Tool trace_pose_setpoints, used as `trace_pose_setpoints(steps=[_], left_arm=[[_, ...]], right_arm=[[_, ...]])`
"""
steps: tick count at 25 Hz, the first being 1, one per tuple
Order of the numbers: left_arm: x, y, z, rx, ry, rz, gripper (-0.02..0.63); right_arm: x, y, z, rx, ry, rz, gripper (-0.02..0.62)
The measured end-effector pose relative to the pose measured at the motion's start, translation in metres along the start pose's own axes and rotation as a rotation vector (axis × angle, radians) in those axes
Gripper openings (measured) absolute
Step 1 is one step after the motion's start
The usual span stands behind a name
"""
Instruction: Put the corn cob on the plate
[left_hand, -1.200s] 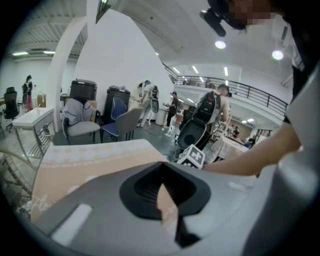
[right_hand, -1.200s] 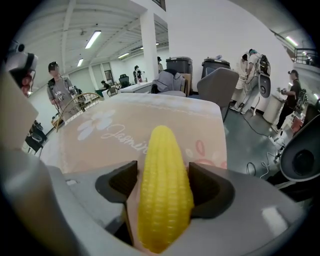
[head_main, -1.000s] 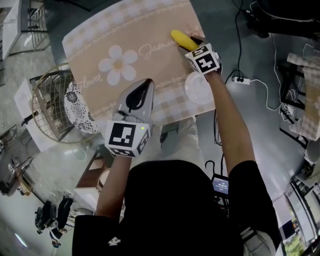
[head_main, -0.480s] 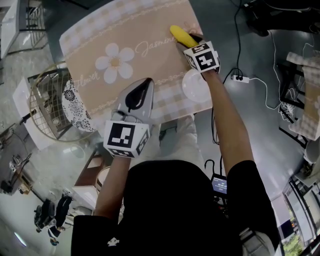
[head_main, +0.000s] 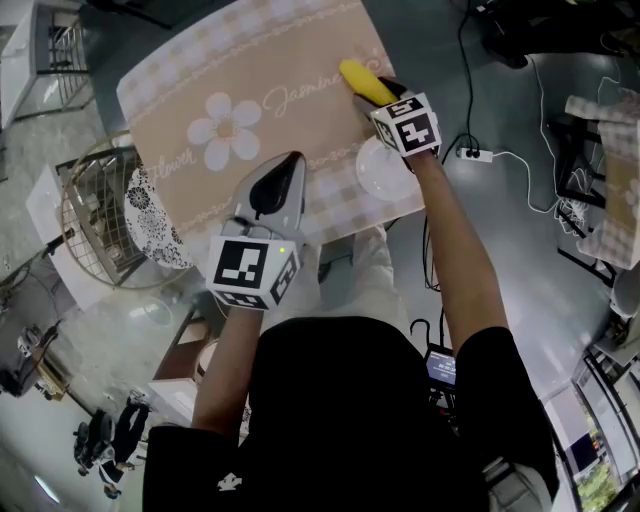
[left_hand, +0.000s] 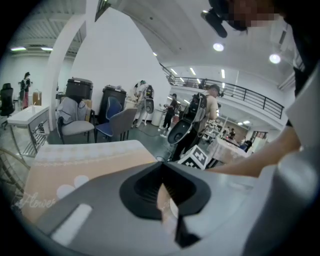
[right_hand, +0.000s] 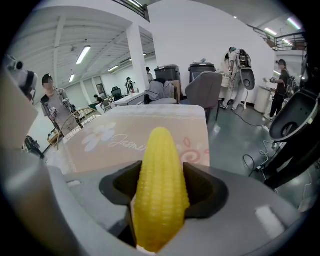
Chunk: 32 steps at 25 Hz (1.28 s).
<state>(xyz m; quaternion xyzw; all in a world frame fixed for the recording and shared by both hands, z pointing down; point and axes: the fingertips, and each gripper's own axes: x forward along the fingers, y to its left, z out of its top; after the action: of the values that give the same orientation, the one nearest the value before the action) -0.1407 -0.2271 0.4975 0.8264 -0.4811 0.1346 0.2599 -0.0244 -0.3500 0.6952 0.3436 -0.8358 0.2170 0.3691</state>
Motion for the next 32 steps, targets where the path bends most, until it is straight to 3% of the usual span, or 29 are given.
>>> trace_pose_setpoints(steps=[26,32], left_arm=[[0.005,-0.023,0.001,-0.001,0.006,-0.025,0.008],[0.005,-0.022,0.002,0.000,0.002,-0.020,0.008]], right_arm=[[-0.068,0.062,-0.087,0.002,0.045,0.031,0.256],[-0.073,0.070,-0.105,0.042,0.059,0.030,0.256]])
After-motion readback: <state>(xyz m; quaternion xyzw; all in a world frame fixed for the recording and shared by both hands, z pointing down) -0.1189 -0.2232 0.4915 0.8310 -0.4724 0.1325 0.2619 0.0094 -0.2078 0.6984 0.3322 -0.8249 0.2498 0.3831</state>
